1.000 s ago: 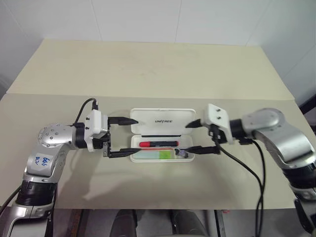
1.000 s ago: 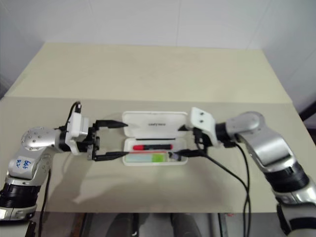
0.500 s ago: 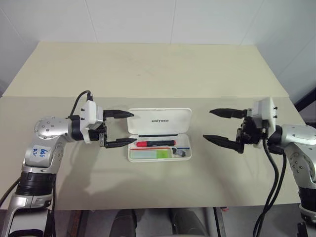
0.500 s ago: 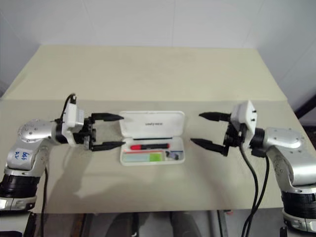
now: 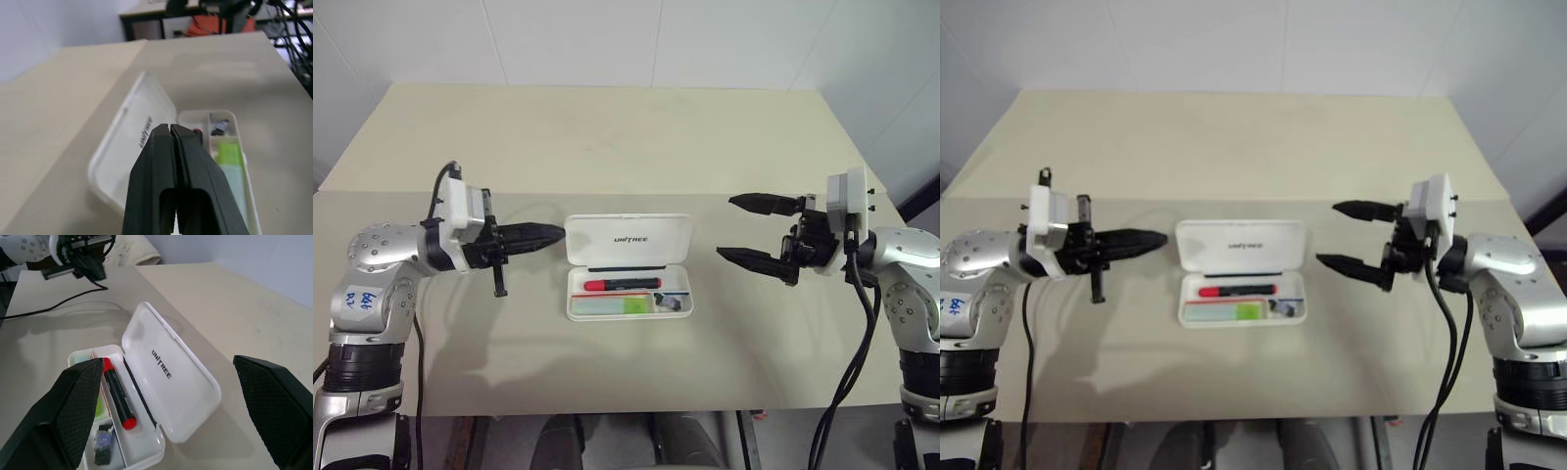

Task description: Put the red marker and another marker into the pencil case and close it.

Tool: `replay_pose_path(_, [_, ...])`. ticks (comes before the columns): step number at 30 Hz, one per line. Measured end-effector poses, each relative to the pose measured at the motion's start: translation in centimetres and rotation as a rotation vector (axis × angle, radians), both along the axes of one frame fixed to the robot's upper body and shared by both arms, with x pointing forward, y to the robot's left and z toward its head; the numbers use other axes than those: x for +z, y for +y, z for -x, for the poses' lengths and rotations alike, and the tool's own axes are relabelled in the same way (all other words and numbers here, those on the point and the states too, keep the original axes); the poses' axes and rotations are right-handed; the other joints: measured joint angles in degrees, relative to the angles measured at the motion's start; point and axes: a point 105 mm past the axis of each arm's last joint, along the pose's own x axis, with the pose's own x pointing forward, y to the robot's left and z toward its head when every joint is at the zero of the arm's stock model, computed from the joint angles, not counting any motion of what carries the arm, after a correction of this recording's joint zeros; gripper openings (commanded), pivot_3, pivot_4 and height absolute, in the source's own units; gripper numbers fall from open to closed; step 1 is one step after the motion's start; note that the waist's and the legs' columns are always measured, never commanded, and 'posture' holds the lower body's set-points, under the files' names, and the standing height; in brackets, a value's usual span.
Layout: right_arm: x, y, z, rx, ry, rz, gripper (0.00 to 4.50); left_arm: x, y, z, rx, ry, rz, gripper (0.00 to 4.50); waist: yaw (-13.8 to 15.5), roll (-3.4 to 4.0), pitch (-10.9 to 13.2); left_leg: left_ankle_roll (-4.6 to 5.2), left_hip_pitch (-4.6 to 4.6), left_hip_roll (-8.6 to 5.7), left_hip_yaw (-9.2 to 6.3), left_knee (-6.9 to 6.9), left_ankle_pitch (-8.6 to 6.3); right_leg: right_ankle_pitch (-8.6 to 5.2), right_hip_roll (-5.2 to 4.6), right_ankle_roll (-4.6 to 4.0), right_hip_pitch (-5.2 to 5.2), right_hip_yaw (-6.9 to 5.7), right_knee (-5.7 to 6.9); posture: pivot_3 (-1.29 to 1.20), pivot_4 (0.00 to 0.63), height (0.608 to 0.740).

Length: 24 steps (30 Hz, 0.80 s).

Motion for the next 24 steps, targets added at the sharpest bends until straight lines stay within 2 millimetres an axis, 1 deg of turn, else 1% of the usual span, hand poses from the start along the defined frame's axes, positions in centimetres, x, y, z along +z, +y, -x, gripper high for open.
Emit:
replay_pose_path(2, [-0.4,0.2,-0.3,0.004,0.011,-0.004,4.5,0.8,0.3,-1.0,0.066,-0.027,0.06,0.02,0.1,0.0,0.0,0.0,-0.03,0.0,-0.01,0.13,0.0,0.0,0.0,0.0,-0.01,-0.01,0.07,0.0,0.15,0.74])
replay_pose_path(3, [-0.4,0.5,-0.4,0.01,0.009,-0.003,4.5,1.2,0.6,-1.8,0.117,-0.035,0.087,0.02,0.1,0.0,0.0,0.0,-0.04,0.0,-0.01,0.23,0.0,0.0,0.0,0.01,0.0,-0.01,0.12,0.0,0.15,0.74])
replay_pose_path(6, [-0.2,0.8,-0.6,0.022,-0.006,-0.002,4.5,1.6,1.2,-3.5,0.228,-0.052,0.093,0.02,0.1,0.0,0.0,0.0,-0.04,-0.01,-0.02,0.38,-0.01,0.02,0.01,0.04,0.05,-0.01,0.18,0.0,0.15,0.74])
replay_pose_path(9, [-0.3,0.9,-0.8,0.026,-0.006,-0.006,4.5,0.3,1.3,-5.1,0.313,-0.034,0.056,0.02,0.1,0.0,0.0,0.0,-0.03,-0.03,-0.02,0.45,0.0,0.05,0.0,0.09,0.09,0.0,0.18,0.0,0.15,0.74])
replay_pose_path(11, [-0.1,1.2,-0.8,0.036,-0.013,-0.009,4.5,-1.1,1.0,-6.2,0.35,0.0,0.025,0.02,0.1,0.0,0.0,0.0,-0.03,-0.03,-0.02,0.46,0.0,0.06,0.01,0.1,0.09,0.01,0.19,0.0,0.15,0.74])
replay_pose_path(15, [0.1,1.3,-0.8,0.037,-0.019,-0.009,4.5,-3.0,0.0,-6.8,0.34,0.052,-0.027,0.02,0.0,0.0,0.0,0.0,-0.04,-0.03,-0.01,0.38,0.0,0.05,0.01,0.09,0.06,0.01,0.18,0.0,0.15,0.74])
replay_pose_path(17, [0.1,1.3,-0.8,0.036,-0.02,-0.009,4.5,-3.6,-0.5,-7.0,0.323,0.073,-0.035,0.02,0.0,0.0,0.0,0.0,-0.04,-0.02,-0.01,0.37,0.0,0.05,0.02,0.08,0.05,0.0,0.18,0.0,0.15,0.74])
replay_pose_path(20, [0.1,1.4,-0.8,0.033,-0.023,-0.011,4.5,-3.8,-1.4,-7.1,0.28,0.071,-0.038,0.02,0.1,0.0,0.0,0.0,-0.05,-0.03,-0.01,0.4,-0.01,0.05,0.01,0.08,0.06,0.01,0.18,0.0,0.15,0.74])
replay_pose_path(24, [0.1,1.4,-0.8,0.025,-0.022,-0.017,4.5,-3.4,-2.5,-6.2,0.164,0.074,0.003,0.02,0.1,0.0,0.0,0.0,-0.04,-0.02,-0.01,0.39,-0.01,0.05,0.01,0.08,0.05,0.01,0.2,0.0,0.15,0.74])
